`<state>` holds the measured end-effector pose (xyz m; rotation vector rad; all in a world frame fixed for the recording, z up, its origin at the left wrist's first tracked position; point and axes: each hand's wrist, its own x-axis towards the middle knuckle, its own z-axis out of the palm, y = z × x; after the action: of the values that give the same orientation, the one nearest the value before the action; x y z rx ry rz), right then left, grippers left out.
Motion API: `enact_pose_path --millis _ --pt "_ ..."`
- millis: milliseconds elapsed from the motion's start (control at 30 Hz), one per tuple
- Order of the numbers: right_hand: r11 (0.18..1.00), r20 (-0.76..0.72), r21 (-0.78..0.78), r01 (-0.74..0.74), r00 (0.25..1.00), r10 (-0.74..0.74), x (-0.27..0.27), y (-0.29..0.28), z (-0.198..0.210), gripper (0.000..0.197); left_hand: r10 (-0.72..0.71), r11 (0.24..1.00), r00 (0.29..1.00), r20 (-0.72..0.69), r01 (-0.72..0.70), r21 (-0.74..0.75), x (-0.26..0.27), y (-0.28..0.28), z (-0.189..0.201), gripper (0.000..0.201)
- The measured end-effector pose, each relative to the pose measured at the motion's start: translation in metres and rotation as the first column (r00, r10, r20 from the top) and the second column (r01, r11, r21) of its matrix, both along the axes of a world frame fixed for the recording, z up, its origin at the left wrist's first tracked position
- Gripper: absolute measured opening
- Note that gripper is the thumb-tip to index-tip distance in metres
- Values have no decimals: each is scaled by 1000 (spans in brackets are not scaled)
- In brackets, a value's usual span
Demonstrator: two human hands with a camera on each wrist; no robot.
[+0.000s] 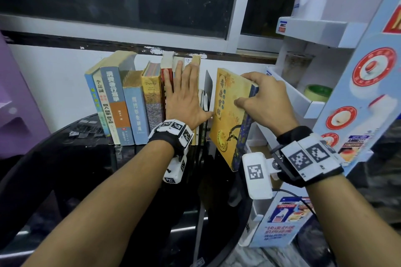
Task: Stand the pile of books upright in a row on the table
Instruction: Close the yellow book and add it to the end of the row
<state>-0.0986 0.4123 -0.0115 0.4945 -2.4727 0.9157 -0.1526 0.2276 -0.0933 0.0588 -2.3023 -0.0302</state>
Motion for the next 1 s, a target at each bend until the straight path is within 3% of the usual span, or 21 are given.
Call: enact_pose_path --millis 567,1000 --pt "997 -73 -67 -44 997 39 -6 -23 10 47 18 999 1000 -24 -19 -41 -1 -16 -2 110" --pt "986 -174 -168 0 984 -30 -39 -53 5 46 23 996 1000 -6 -24 -88 0 -24 -4 119"
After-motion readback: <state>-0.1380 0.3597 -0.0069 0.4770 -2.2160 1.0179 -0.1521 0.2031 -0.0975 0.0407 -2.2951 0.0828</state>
